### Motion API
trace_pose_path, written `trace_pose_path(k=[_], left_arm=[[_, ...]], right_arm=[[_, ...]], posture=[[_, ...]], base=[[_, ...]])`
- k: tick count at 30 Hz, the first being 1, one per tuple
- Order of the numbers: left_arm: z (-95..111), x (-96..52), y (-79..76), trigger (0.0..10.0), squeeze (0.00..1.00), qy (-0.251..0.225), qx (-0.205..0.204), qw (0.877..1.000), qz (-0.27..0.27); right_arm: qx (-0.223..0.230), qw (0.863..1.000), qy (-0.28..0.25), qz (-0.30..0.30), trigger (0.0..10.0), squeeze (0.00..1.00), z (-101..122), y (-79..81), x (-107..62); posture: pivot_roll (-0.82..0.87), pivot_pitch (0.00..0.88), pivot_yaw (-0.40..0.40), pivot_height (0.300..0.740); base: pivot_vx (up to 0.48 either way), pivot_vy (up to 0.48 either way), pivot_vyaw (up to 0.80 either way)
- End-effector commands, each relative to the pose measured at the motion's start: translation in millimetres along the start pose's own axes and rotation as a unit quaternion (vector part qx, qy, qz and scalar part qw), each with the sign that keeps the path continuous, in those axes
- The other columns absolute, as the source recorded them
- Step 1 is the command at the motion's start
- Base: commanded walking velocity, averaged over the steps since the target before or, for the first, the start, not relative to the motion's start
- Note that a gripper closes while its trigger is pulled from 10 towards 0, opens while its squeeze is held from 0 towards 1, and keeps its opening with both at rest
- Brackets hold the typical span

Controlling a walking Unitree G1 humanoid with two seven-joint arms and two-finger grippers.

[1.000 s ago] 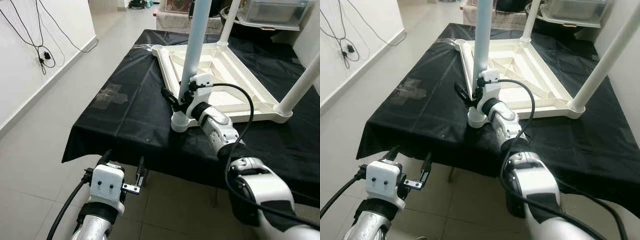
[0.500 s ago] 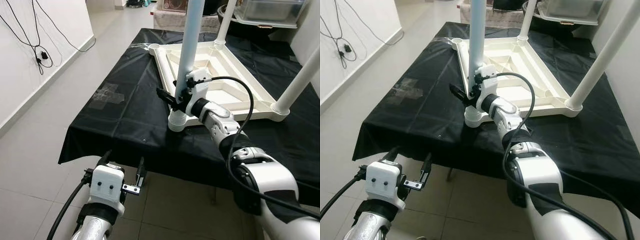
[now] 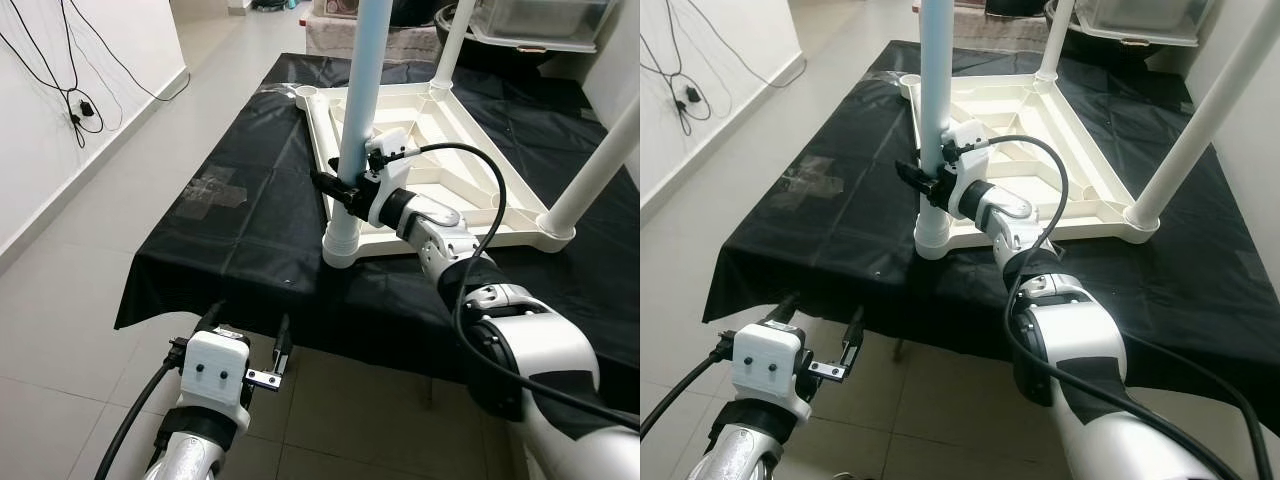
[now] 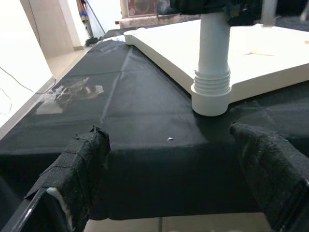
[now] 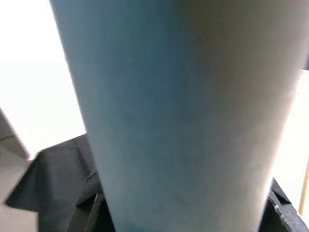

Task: Building children table

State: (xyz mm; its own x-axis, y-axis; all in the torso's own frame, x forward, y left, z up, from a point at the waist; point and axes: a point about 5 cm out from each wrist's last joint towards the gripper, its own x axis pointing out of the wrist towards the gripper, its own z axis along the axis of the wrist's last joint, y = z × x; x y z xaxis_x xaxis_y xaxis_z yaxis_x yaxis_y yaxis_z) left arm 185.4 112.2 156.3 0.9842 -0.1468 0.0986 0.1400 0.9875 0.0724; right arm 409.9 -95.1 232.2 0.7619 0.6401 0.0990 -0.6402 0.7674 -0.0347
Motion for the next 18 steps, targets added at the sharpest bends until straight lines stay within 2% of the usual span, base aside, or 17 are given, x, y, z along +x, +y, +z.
trace_pose_path(k=[1,3,5,6,7,8,9,11,13,14,15,16,17,18], left_arm=[[0.4,-2.0,0.4,10.0,0.0,0.003,0.004,1.0,0.0],[0.1,-1.4,0.7,10.0,0.0,0.002,0.003,1.0,0.001],[0.1,-1.4,0.7,10.0,0.0,0.002,0.003,1.0,0.001],[-0.1,-1.1,0.9,10.0,0.0,0.002,0.004,1.0,0.0],[-0.1,-1.1,0.9,10.0,0.0,0.002,0.004,1.0,0.0],[-0.3,-0.1,1.4,10.0,0.0,0.001,0.004,1.0,0.001],[-0.6,1.0,1.7,10.0,0.0,0.0,0.004,1.0,0.0],[-0.6,1.0,1.7,10.0,0.0,0.0,0.004,1.0,0.0],[-0.8,3.3,0.0,10.0,0.0,-0.003,0.002,1.0,-0.005],[-0.8,3.3,0.0,10.0,0.0,-0.003,0.002,1.0,-0.005],[-0.7,4.4,-1.1,10.0,0.0,-0.004,0.001,1.0,-0.008],[-0.7,4.4,-1.1,10.0,0.0,-0.004,0.001,1.0,-0.008],[-0.8,5.3,-1.9,10.0,0.0,-0.005,0.0,1.0,-0.01],[-0.8,5.3,-1.9,10.0,0.0,-0.005,0.0,1.0,-0.01]], right_arm=[[0.025,0.998,0.042,-0.027,0.0,0.0,-25.3,3.9,-3.0],[0.01,0.994,0.058,-0.095,0.0,0.0,-34.0,-1.6,-6.7],[0.01,0.994,0.058,-0.095,0.0,0.0,-34.0,-1.6,-6.7],[0.009,0.988,0.068,-0.142,0.0,0.0,-40.0,-6.6,-11.0],[0.009,0.988,0.068,-0.142,0.0,0.0,-40.0,-6.6,-11.0],[0.003,0.974,0.073,-0.213,0.0,0.0,-46.9,-13.6,-18.3],[0.002,0.953,0.075,-0.292,0.0,0.0,-55.3,-17.5,-27.8],[0.002,0.953,0.075,-0.292,0.0,0.0,-55.3,-17.5,-27.8],[0.007,0.897,0.07,-0.435,0.0,0.0,-64.3,-15.2,-48.7],[0.007,0.897,0.07,-0.435,0.0,0.0,-64.3,-15.2,-48.7],[0.019,0.873,0.068,-0.483,0.0,0.0,-67.0,-8.5,-56.7],[0.019,0.873,0.068,-0.483,0.0,0.0,-67.0,-8.5,-56.7],[0.04,0.853,0.067,-0.516,0.0,0.0,-70.0,2.1,-60.6],[0.04,0.853,0.067,-0.516,0.0,0.0,-70.0,2.1,-60.6]], posture=[[0.15,0.126,-0.033,0.74],[0.14,0.124,-0.034,0.74],[0.14,0.124,-0.034,0.74],[0.14,0.122,-0.033,0.74],[0.14,0.122,-0.033,0.74],[0.13,0.115,-0.029,0.74],[0.12,0.109,-0.021,0.74],[0.12,0.109,-0.021,0.74],[0.11,0.105,-0.017,0.74],[0.11,0.105,-0.017,0.74],[0.11,0.099,-0.013,0.74],[0.11,0.099,-0.013,0.74],[0.11,0.093,-0.01,0.74],[0.11,0.093,-0.01,0.74]], base=[[0.0,0.0,0.0],[0.0,0.0,0.0],[0.0,0.0,0.0],[0.0,0.0,0.0],[0.0,0.0,0.0],[0.0,0.0,0.0],[0.0,0.0,0.0],[0.0,0.0,0.0],[0.0,0.0,0.0],[0.0,0.0,0.0],[0.0,0.0,0.0],[0.0,0.0,0.0],[0.0,0.0,0.0],[0.0,0.0,0.0]])
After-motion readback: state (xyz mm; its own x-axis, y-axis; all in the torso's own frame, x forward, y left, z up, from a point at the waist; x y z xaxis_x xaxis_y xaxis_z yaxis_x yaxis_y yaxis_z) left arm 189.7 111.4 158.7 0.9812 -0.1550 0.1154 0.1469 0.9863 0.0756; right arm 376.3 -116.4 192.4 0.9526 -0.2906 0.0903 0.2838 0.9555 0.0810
